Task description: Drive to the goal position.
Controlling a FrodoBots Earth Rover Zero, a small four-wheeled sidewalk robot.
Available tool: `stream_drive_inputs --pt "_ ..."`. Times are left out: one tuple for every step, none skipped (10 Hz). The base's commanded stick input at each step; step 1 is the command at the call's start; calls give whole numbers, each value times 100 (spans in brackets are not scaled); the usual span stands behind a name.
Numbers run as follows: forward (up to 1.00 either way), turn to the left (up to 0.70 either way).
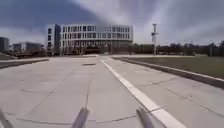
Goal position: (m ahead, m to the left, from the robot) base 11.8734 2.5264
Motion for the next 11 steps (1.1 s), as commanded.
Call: stream_drive_inputs --pt "100 -1" --pt "100 0" --pt "100 0" --pt "100 0" --pt "100 0" --pt "100 0" --pt "100 0" --pt "100 0" --pt "100 0" --pt "100 0" --pt "100 0"
